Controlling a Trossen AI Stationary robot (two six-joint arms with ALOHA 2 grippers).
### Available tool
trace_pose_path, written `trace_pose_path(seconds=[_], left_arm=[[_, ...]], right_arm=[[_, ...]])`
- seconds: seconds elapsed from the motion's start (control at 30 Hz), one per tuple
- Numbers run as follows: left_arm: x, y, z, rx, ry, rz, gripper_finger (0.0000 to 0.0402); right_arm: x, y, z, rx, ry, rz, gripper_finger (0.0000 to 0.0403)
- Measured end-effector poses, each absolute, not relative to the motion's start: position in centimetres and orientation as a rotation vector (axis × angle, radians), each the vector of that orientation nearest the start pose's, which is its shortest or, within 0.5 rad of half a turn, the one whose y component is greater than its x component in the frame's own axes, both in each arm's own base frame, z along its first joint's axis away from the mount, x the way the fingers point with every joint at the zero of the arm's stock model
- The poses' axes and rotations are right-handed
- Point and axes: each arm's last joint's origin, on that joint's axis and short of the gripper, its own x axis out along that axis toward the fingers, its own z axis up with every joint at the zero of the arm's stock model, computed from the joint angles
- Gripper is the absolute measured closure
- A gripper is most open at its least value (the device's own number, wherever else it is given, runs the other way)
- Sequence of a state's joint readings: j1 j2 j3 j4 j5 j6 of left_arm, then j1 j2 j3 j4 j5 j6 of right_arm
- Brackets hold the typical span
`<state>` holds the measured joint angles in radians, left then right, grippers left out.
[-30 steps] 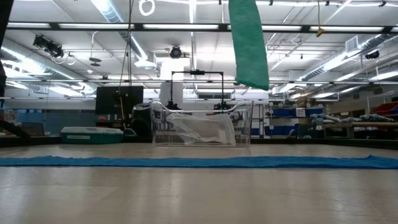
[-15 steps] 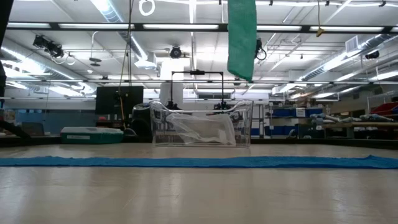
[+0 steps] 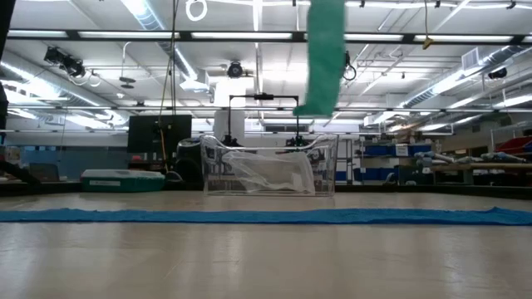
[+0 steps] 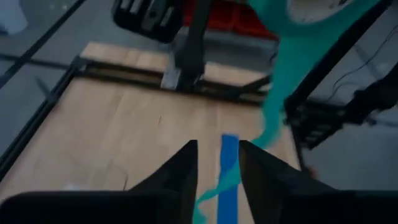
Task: Roll bandage
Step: Roll the green bandage
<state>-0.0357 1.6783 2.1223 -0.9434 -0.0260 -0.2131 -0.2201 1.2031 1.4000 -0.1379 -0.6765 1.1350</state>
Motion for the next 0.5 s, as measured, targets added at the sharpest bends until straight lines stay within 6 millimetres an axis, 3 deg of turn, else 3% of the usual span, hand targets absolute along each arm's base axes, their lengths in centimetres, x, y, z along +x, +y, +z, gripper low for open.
trace_pose_path(seconds=[0.17,0.5], left_arm=[[32.5,-0.9,47.7,-0.183,0.533,0.097,0.0252],[31.7,-1.6,48.2,-0.148,0.508,0.163,0.0264]], right_arm=[[25.1,-3.9,43.5,1.21,0.254,0.41,0.0403],[26.2,-3.9,39.2,1.461,0.276,0.394,0.0403]])
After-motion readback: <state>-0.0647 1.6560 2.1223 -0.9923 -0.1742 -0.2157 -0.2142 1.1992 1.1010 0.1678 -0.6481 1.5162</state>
